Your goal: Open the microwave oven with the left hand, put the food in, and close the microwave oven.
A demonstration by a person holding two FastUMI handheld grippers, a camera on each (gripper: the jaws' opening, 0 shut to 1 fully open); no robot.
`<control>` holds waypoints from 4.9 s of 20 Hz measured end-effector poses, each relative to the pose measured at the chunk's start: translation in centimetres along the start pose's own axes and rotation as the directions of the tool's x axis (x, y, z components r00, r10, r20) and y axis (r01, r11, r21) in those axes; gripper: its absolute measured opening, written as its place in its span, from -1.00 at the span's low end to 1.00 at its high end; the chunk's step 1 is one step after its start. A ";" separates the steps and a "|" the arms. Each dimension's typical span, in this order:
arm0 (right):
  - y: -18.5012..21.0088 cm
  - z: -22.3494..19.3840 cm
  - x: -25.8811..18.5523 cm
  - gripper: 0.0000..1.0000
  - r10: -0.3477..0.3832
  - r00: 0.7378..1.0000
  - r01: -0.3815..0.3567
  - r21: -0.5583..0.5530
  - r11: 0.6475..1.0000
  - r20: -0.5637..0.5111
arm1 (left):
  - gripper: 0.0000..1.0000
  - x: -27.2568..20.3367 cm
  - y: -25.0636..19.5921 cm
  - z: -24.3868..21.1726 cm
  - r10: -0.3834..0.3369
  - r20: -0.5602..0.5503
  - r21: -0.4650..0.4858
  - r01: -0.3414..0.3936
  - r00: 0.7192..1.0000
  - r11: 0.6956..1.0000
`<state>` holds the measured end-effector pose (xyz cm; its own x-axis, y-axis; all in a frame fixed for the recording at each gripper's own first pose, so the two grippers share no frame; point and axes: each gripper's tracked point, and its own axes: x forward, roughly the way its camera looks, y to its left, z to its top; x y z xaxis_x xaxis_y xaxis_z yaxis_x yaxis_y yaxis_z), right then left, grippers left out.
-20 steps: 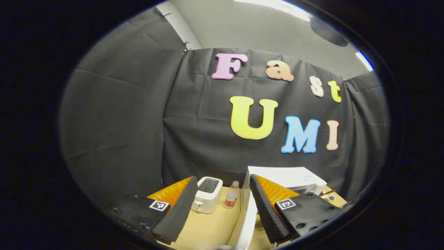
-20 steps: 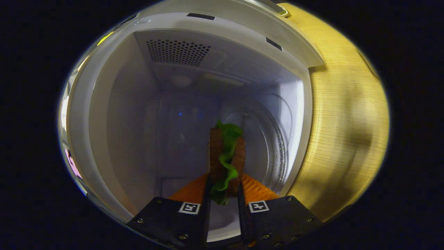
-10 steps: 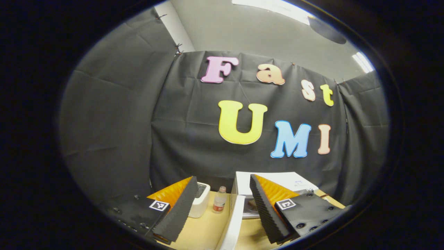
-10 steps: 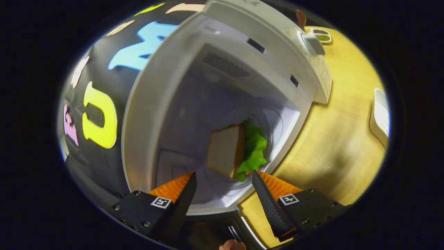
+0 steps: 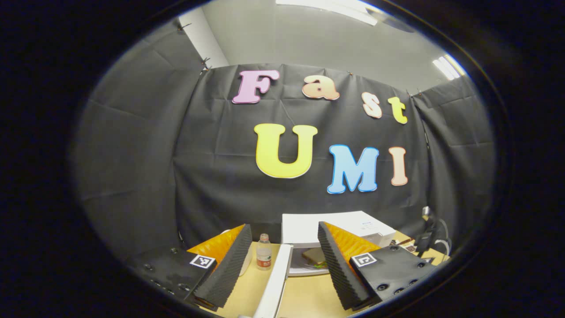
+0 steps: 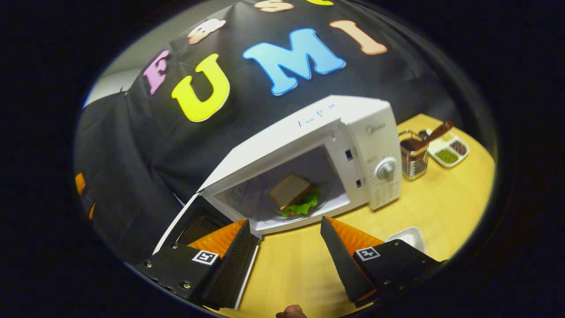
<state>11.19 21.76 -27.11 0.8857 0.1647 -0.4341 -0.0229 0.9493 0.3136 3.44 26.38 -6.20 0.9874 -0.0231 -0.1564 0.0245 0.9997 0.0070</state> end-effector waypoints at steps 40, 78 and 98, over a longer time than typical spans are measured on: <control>-3.8 15.7 -16.1 0.93 -0.092 0.934 0.180 -0.233 0.956 0.345 | -0.85 -12.7 9.1 -19.3 0.074 -0.427 0.117 -0.026 0.901 0.993; -11.8 20.7 -17.5 0.92 -0.137 0.898 0.259 -0.250 0.933 0.419 | -0.85 -1.5 -21.7 -20.1 -0.414 -0.416 -0.078 0.423 0.809 0.903; -17.7 22.1 -18.9 0.93 -0.250 0.871 0.363 -0.210 0.908 0.423 | -0.84 7.7 -27.9 -21.1 -0.436 -0.413 -0.059 0.454 0.800 0.889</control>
<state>5.05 -4.04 -5.78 0.9732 -0.2074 -0.0996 0.2033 0.9778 -0.0499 7.04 -1.45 -28.39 0.7144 -0.4494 -0.5363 0.4605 0.8791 -0.1233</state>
